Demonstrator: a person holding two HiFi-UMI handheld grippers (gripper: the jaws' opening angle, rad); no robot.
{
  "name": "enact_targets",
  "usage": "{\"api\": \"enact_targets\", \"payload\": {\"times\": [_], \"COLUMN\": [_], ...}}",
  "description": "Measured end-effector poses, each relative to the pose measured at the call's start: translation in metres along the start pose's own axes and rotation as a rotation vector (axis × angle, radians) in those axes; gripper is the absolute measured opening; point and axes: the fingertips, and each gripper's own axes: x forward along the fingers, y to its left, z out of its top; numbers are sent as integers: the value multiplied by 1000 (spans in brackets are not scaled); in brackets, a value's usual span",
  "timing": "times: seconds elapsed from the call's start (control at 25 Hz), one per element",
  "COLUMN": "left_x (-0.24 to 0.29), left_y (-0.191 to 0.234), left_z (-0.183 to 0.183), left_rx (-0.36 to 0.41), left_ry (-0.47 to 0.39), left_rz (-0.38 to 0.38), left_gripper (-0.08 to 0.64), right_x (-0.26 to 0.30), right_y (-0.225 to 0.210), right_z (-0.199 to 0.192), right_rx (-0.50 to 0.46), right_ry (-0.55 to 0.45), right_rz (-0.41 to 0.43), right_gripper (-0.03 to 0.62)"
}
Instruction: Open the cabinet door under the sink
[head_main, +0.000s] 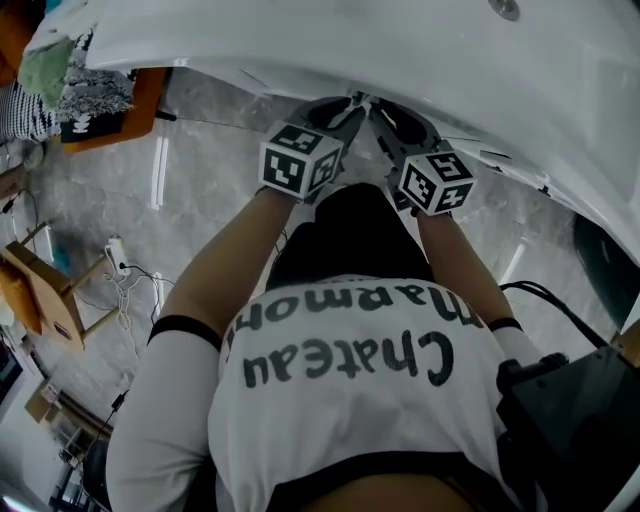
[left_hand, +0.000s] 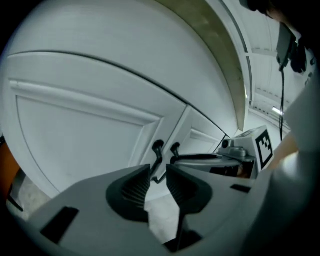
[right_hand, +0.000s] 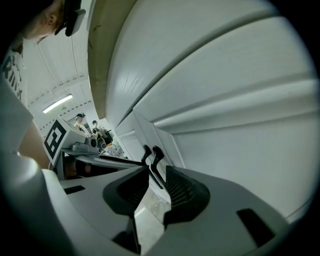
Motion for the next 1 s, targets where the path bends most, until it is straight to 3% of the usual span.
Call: {"api": "enact_targets", "payload": {"times": [0.36, 0.56, 1.0], "left_x": [10, 16, 14], "left_y": [7, 7, 3], "left_z": [2, 7, 2], "left_rx": [-13, 51, 206], "left_ry": [73, 123, 183], "left_rz": [-9, 5, 32], "left_gripper": [75, 75, 60], "right_x": [7, 6, 1], "right_y": [2, 1, 15], "right_z": [-1, 1, -11], "right_rx": [22, 63, -49], "right_ry": [24, -12, 59], "right_rz": [7, 0, 35], "right_gripper": [71, 67, 51]}}
